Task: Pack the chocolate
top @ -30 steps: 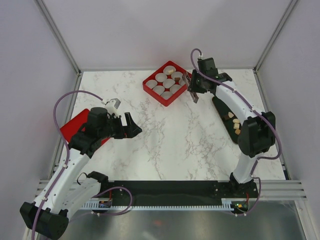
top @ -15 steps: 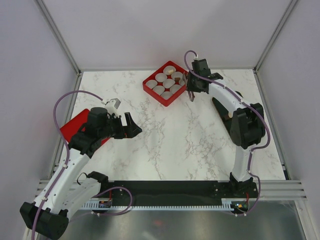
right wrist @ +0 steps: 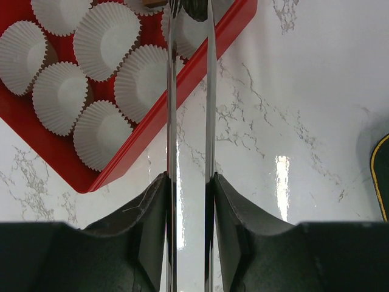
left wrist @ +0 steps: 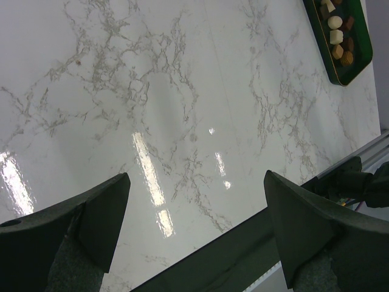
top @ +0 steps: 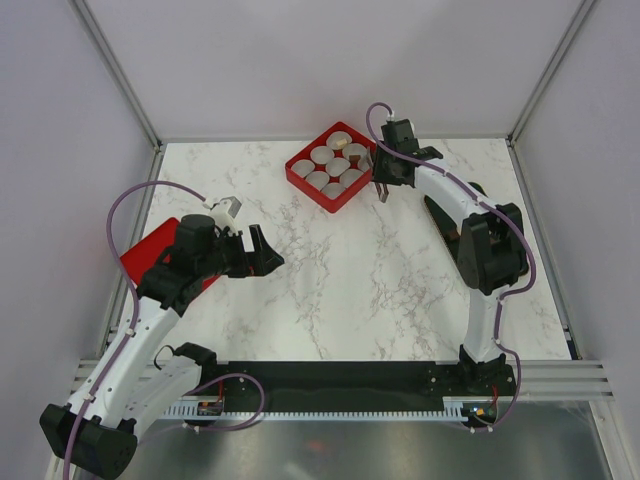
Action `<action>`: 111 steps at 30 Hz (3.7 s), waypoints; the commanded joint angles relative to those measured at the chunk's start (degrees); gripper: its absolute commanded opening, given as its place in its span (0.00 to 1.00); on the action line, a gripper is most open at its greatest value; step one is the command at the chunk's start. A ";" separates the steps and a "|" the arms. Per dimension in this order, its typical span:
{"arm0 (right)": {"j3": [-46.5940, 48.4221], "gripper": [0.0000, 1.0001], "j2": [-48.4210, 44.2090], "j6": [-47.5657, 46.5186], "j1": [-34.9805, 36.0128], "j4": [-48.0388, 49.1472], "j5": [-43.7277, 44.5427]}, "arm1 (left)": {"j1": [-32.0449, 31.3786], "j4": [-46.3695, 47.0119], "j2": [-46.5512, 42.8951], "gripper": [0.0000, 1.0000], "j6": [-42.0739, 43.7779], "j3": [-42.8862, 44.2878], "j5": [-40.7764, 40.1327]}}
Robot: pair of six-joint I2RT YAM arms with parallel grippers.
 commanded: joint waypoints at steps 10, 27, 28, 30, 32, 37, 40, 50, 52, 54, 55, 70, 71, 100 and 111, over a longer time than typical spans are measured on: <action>3.61 0.44 -0.61 -0.67 0.16 2.19 1.45 | 0.13 1.87 0.20 1.00 2.45 -0.09 0.85; -12.46 0.43 -26.85 -3.13 -5.36 -10.72 3.30 | 0.04 1.79 -0.07 1.00 2.45 -0.09 1.37; -16.13 0.43 -28.71 -3.22 -6.16 -11.34 3.04 | 0.13 1.78 0.02 1.00 2.45 -0.09 1.46; -19.58 0.43 -33.97 -3.39 -8.96 -13.53 1.98 | 0.04 1.78 0.02 1.00 2.45 -0.09 1.64; -24.06 0.43 -36.98 -3.57 -11.69 -15.03 1.72 | 0.04 1.78 -0.07 1.00 2.45 -0.01 1.64; -30.30 0.43 -42.62 -3.75 -14.78 -20.30 2.16 | 0.13 1.87 0.02 1.00 2.45 -0.09 2.17; -33.47 0.43 -44.72 -1.20 -15.74 -21.01 -0.47 | 0.13 1.87 0.11 1.00 2.45 -0.09 2.43; -38.75 0.45 -47.45 4.33 -16.01 -21.10 0.48 | 0.13 2.05 -0.07 1.00 2.36 -0.18 2.78; -39.80 0.45 -47.54 4.95 -16.10 -20.40 0.66 | 0.13 1.96 -0.07 1.00 2.36 -0.18 2.78; -40.33 0.45 -47.54 5.48 -16.10 -19.96 0.83 | 0.13 1.96 -0.07 1.00 2.36 -0.18 2.87; -40.77 0.46 -47.54 5.57 -16.01 -19.87 0.92 | 0.13 2.05 -0.07 1.00 2.36 -0.18 2.78; -43.15 0.45 -45.34 6.28 -16.27 -17.06 1.62 | 0.13 2.13 0.02 1.00 2.36 -0.18 2.61; -43.15 0.45 -45.34 6.28 -16.36 -17.15 1.97 | 0.04 2.14 0.02 1.00 2.45 -0.18 2.61; -40.96 0.35 -44.64 2.06 -19.00 -14.86 -1.63 | 0.13 2.13 0.28 1.00 2.36 -0.18 2.52; -27.87 0.32 -43.33 2.84 -18.56 -17.16 -6.20 | 0.04 2.05 0.02 1.00 2.45 -0.10 2.43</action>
